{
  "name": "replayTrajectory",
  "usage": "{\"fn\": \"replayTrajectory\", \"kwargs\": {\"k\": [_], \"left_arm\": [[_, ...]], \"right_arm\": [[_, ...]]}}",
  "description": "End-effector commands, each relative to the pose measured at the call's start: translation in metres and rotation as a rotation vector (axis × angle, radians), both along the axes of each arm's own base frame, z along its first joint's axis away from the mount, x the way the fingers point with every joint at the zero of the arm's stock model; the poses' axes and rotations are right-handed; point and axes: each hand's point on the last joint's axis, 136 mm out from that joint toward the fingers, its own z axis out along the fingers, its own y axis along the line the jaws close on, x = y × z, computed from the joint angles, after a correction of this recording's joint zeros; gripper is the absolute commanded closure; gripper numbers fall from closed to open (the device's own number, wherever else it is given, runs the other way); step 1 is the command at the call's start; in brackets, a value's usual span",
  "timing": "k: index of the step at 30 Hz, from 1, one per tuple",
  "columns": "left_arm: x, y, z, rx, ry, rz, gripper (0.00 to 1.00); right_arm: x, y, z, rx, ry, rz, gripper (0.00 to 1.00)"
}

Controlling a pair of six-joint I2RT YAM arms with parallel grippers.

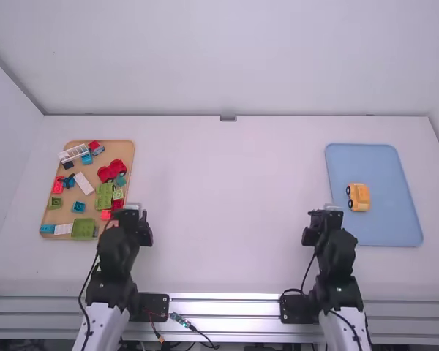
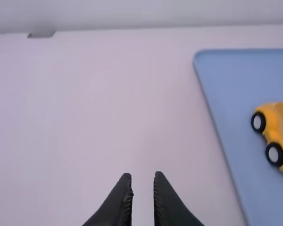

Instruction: Assemble lego blocks to make yellow taxi

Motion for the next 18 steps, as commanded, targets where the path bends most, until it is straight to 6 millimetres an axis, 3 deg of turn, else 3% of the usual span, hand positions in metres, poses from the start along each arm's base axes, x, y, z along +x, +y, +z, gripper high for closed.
{"fn": "replayTrajectory", "kwargs": {"k": [1,7,18], "left_arm": [[0.0,0.001,0.005,0.003,-0.031,0.006,0.92],[0.001,0.001,0.026,0.003,-0.122,0.006,1.0],[-0.001,0.001,0.053,0.002,-0.243,0.006,1.0]], "right_arm": [[0.0,0.0,0.003,0.003,-0.027,-0.001,0.92],[0.001,0.0,0.024,0.003,-0.119,-0.001,1.0],[-0.001,0.0,0.052,0.003,-0.242,0.0,1.0]]}}
